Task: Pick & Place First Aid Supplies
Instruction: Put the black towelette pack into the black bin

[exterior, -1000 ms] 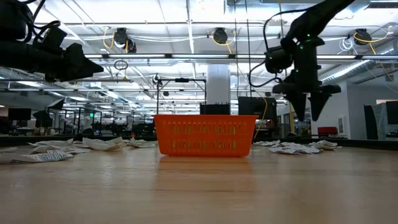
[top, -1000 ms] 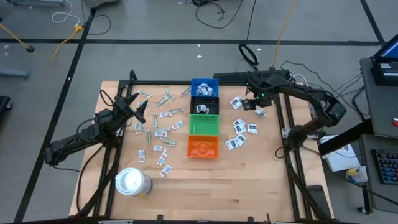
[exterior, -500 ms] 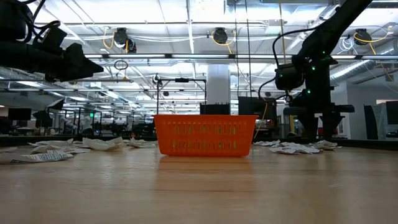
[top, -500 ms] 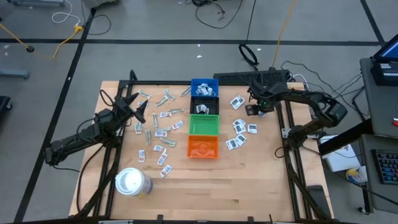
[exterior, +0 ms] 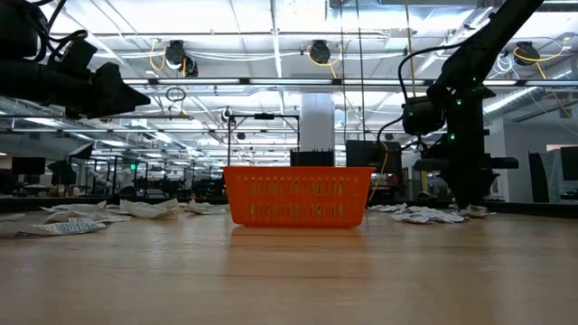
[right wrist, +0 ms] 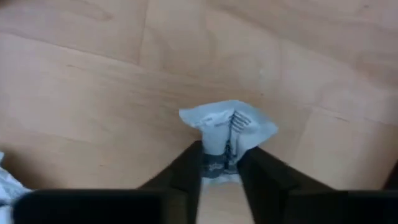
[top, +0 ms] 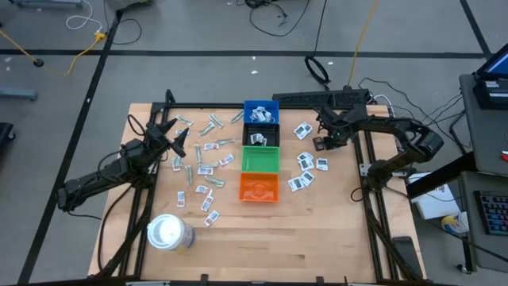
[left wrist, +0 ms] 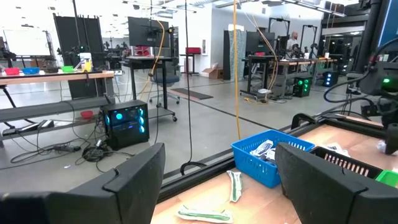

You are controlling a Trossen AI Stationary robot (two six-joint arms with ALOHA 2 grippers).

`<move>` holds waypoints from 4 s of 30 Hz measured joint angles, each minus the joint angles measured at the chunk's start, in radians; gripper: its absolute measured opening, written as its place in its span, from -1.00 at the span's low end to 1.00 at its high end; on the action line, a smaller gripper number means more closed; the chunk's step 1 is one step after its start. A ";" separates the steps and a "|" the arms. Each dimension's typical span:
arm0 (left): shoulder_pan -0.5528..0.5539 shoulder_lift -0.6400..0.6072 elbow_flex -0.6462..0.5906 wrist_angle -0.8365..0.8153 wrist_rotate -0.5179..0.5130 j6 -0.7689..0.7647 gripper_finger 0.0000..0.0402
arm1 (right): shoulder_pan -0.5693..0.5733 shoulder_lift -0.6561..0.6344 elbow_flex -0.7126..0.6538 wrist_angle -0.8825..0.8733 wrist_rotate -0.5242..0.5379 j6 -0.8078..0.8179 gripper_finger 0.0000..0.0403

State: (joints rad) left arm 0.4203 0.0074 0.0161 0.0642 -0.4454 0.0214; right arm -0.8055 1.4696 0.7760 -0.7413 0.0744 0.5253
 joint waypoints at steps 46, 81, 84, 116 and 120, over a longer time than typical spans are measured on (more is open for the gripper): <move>0.000 0.000 0.000 0.000 0.000 0.000 0.52 | 0.308 0.711 1.282 -0.511 -0.158 0.119 -1.00; 0.000 0.000 0.000 0.000 0.000 0.000 0.52 | 0.343 0.727 1.111 -0.246 -0.154 0.126 -0.16; 0.000 0.000 0.000 0.000 0.000 0.000 0.52 | 0.341 0.694 1.111 -0.250 -0.155 0.123 -0.10; 0.000 0.000 0.000 0.000 0.000 0.000 0.52 | 0.421 0.155 0.476 -0.264 -0.072 0.416 -0.10; 0.000 0.000 0.000 0.000 0.000 0.000 0.52 | 0.428 0.082 0.395 -0.265 -0.072 0.453 -0.10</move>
State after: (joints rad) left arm 0.4203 0.0074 0.0162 0.0641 -0.4453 0.0212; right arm -0.3771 1.5518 1.1706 -1.0063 0.0020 0.9785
